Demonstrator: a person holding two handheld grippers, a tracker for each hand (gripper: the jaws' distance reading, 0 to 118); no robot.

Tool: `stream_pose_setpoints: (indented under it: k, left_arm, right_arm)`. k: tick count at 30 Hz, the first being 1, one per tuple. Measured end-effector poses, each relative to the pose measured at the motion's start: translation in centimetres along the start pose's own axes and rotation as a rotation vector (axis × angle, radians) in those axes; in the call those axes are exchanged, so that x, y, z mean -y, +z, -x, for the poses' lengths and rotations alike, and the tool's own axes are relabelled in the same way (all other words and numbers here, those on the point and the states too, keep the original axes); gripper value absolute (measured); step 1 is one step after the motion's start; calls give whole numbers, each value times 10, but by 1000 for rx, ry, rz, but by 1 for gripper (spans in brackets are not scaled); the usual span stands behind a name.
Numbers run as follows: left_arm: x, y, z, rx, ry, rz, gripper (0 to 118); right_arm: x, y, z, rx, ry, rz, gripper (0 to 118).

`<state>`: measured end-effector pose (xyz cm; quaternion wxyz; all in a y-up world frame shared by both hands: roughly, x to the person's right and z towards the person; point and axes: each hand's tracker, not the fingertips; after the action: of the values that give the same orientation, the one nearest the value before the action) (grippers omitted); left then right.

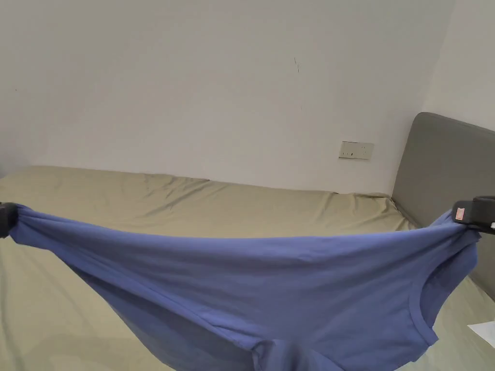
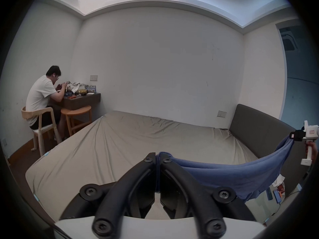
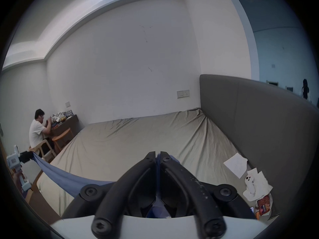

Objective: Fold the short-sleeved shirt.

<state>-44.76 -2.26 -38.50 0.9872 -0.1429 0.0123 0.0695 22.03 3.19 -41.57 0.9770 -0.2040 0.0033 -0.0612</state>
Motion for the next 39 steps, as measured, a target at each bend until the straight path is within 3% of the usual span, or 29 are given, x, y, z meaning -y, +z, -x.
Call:
stream_pose_setpoints:
  k: [7, 10, 22, 29, 39]
  left_arm:
    - [-52, -66, -13, -56, -84, 10, 3]
    - [-77, -103, -10, -61, -35, 35, 3]
    - [-138, -206, -21, -132, -89, -46, 3]
    - [-78, -231, -7, -121, -59, 18, 3]
    - [73, -242, 10, -84, -41, 220, 3]
  right_arm:
    - [-39, -51, 16, 50, 51, 2, 4]
    - [-61, -80, 20, 62, 36, -6, 4]
    - [-122, -184, 44, 93, 38, -115, 4]
    - [-65, -220, 32, 55, 20, -83, 4]
    - [79, -242, 10, 49, -24, 132, 4]
